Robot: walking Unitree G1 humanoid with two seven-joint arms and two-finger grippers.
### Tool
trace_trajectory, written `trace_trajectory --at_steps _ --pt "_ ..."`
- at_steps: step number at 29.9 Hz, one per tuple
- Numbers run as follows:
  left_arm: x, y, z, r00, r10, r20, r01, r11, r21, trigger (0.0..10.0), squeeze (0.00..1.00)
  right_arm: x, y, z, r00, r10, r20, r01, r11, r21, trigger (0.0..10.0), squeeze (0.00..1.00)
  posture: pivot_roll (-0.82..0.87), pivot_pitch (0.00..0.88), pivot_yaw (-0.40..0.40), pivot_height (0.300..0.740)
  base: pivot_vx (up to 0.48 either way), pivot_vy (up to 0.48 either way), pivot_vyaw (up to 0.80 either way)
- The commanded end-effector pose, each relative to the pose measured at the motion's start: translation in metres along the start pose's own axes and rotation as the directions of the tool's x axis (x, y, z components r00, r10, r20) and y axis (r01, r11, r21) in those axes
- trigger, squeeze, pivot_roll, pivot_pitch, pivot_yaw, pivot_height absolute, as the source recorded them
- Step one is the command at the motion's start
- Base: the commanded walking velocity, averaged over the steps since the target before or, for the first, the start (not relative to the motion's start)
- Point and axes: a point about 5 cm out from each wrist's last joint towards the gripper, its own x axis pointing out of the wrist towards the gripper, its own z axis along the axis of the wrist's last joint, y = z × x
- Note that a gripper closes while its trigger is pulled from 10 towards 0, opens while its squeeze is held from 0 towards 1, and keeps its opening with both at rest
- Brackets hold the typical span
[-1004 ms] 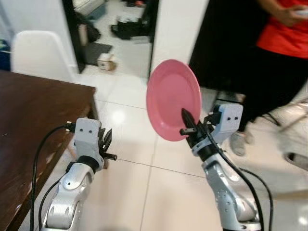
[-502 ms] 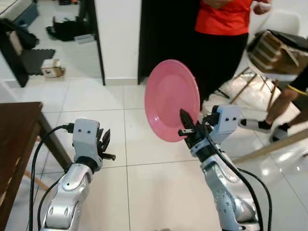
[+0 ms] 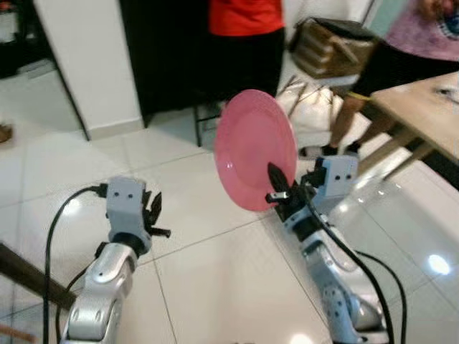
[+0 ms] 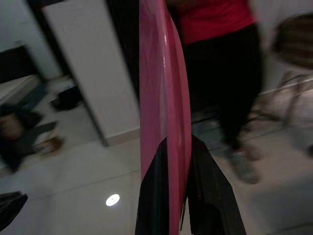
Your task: Setting the table
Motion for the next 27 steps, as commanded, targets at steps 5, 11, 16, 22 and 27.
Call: trace_trajectory --at_steps 5,11,16,22,27 --pt "-0.0026 0.0012 -0.0062 1.000 0.003 -0.029 -0.003 1.000 0.000 10.0 0.00 -0.0016 0.0024 -0.0020 1.000 0.004 -0.003 -0.004 1.000 0.013 10.0 0.00 -0.03 0.036 0.030 0.740 0.000 0.000 -0.80" --pt "-0.0029 0.0010 -0.0066 1.000 0.004 -0.031 -0.004 1.000 -0.001 10.0 0.00 -0.0021 0.0022 -0.0021 1.000 0.004 -0.004 -0.004 1.000 0.013 10.0 0.00 -0.03 0.038 0.029 0.740 0.000 0.000 -0.80" --pt "-0.0030 0.0009 -0.0071 0.999 0.004 -0.033 -0.004 1.000 -0.002 10.0 0.00 -0.0022 0.0020 -0.0020 1.000 0.003 -0.005 -0.003 1.000 0.013 10.0 0.00 -0.03 0.039 0.029 0.740 0.000 0.000 -0.80" --pt "-0.0028 0.0008 -0.0072 0.999 0.003 -0.034 -0.003 1.000 -0.003 10.0 0.00 -0.0020 0.0021 -0.0023 1.000 0.003 -0.006 -0.002 1.000 0.013 10.0 0.00 -0.03 0.039 0.029 0.740 0.000 0.000 -0.80" --pt "-0.0028 0.0005 -0.0076 0.999 0.003 -0.035 -0.003 1.000 -0.003 10.0 0.00 -0.0022 0.0020 -0.0026 1.000 0.001 -0.007 -0.001 1.000 0.013 10.0 0.00 -0.03 0.041 0.029 0.740 0.000 0.000 -0.80"
